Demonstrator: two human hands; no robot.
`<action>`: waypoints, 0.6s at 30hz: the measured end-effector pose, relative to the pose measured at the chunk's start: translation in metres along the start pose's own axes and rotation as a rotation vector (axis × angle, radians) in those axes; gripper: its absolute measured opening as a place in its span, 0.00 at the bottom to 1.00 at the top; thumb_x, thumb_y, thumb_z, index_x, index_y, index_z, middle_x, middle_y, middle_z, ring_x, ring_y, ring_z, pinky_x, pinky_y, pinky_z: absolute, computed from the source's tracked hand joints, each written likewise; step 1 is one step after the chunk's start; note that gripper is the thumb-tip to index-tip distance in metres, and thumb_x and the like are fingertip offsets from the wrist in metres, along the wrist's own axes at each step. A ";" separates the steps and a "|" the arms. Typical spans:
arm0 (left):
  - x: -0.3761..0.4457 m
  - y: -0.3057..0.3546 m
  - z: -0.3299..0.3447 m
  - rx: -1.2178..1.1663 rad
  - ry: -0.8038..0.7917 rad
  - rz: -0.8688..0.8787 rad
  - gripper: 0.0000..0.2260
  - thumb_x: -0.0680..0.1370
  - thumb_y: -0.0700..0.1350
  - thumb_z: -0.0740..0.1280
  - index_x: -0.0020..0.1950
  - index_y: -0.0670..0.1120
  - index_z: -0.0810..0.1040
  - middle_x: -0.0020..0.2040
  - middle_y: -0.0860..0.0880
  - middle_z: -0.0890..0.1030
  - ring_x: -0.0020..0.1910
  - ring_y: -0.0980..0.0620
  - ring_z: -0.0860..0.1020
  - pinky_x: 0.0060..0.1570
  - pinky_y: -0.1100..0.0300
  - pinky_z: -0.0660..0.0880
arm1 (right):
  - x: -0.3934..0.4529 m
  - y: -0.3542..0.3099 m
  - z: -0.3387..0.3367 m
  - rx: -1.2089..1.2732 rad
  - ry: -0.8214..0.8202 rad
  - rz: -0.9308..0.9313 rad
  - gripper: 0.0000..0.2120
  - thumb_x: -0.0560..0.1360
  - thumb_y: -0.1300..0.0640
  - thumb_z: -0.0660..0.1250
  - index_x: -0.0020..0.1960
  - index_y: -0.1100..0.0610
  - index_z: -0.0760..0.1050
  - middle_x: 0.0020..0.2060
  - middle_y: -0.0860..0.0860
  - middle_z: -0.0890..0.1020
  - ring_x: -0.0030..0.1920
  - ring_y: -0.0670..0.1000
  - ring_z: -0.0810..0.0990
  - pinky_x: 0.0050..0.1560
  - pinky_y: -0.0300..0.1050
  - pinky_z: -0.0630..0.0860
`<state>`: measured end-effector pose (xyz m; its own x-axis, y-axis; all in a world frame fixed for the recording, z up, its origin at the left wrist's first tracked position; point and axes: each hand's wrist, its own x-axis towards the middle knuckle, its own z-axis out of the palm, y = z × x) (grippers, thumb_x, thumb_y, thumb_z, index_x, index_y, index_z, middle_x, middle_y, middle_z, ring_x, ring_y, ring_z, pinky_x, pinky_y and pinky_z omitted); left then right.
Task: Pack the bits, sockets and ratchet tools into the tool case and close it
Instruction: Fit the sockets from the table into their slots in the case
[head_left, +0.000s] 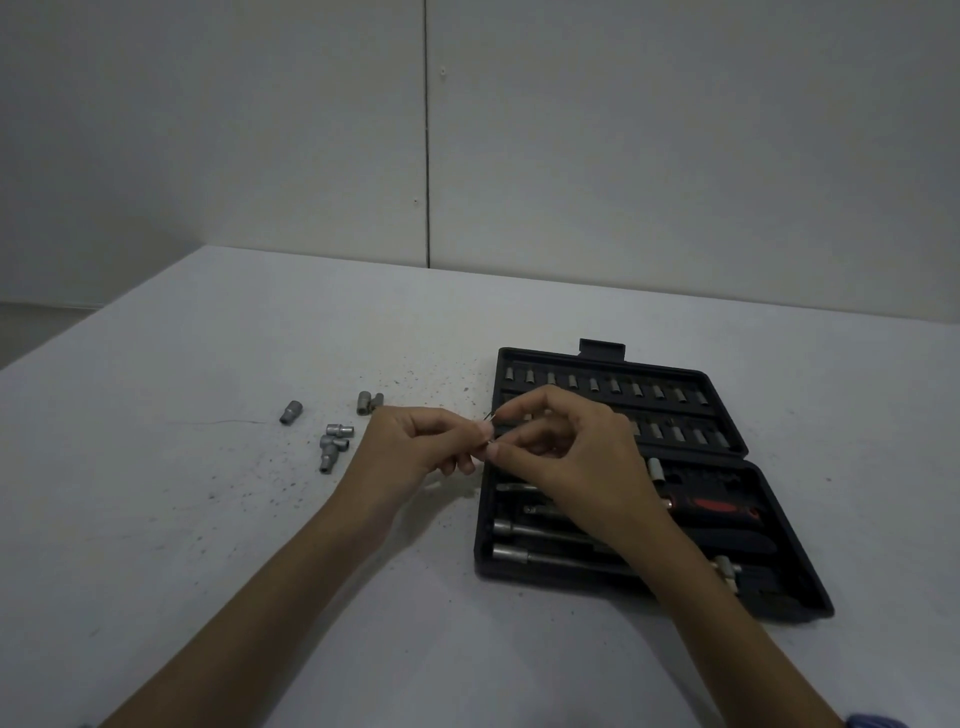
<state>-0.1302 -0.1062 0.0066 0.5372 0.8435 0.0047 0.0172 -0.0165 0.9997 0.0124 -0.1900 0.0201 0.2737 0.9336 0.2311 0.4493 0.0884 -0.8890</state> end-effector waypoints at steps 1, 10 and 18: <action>0.000 0.000 0.000 0.003 -0.003 0.003 0.07 0.72 0.42 0.70 0.38 0.39 0.83 0.29 0.45 0.79 0.31 0.54 0.73 0.33 0.69 0.71 | 0.000 0.000 0.000 -0.005 -0.002 0.003 0.11 0.68 0.59 0.76 0.49 0.56 0.79 0.35 0.48 0.85 0.37 0.41 0.83 0.40 0.30 0.76; 0.000 0.001 0.000 0.007 -0.011 0.040 0.12 0.71 0.47 0.69 0.43 0.39 0.84 0.33 0.48 0.83 0.31 0.57 0.76 0.35 0.68 0.73 | 0.002 -0.002 -0.005 0.023 -0.015 0.070 0.06 0.70 0.58 0.74 0.46 0.54 0.80 0.37 0.49 0.85 0.37 0.43 0.83 0.38 0.31 0.75; -0.001 0.000 0.003 0.093 -0.088 0.078 0.07 0.72 0.42 0.69 0.46 0.41 0.84 0.38 0.47 0.84 0.35 0.56 0.79 0.35 0.68 0.74 | 0.002 -0.002 -0.005 0.181 0.117 0.203 0.08 0.69 0.57 0.74 0.47 0.54 0.80 0.38 0.49 0.85 0.39 0.42 0.83 0.38 0.31 0.76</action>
<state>-0.1282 -0.1085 0.0063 0.6114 0.7877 0.0761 0.0483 -0.1332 0.9899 0.0165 -0.1905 0.0242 0.4434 0.8931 0.0758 0.2192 -0.0260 -0.9753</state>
